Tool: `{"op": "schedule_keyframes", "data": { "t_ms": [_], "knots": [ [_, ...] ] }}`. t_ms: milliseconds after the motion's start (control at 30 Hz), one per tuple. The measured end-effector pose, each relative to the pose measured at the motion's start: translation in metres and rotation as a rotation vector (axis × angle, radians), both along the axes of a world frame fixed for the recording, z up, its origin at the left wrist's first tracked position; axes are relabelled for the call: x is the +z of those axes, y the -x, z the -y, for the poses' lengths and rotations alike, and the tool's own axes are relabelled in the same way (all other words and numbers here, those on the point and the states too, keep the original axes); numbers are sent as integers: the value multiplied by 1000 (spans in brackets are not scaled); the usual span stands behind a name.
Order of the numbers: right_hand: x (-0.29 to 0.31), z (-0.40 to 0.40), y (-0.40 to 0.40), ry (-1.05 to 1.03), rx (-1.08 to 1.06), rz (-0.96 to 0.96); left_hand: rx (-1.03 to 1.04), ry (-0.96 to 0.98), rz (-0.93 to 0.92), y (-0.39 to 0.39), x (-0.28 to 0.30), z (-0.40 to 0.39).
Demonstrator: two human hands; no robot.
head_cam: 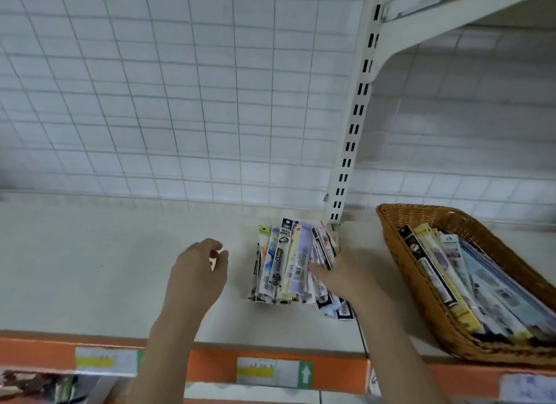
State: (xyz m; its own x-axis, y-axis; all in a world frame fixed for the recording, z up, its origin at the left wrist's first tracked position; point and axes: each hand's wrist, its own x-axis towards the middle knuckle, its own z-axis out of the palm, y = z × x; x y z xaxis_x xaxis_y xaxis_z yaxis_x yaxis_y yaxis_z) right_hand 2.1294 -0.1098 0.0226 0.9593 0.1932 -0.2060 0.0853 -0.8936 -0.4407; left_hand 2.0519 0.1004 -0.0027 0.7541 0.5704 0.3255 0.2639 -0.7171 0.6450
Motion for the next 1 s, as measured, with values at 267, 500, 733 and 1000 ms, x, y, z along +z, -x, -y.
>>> {"op": "schedule_keyframes", "data": {
  "t_ms": [267,500,733,1000],
  "knots": [
    [12,-9,4,49,30,21,-92,-2,-22,-10,-4,-4],
    [-32,-26,4,-105,-227,248,-90,37,-24,-7,-15,-12],
    [-34,-18,-7,-140,-222,186,-94,54,-29,-7,-22,-10],
    [-19,-7,-13,-285,-159,-13,-94,61,-38,-7,-22,-10]
  ]
}}
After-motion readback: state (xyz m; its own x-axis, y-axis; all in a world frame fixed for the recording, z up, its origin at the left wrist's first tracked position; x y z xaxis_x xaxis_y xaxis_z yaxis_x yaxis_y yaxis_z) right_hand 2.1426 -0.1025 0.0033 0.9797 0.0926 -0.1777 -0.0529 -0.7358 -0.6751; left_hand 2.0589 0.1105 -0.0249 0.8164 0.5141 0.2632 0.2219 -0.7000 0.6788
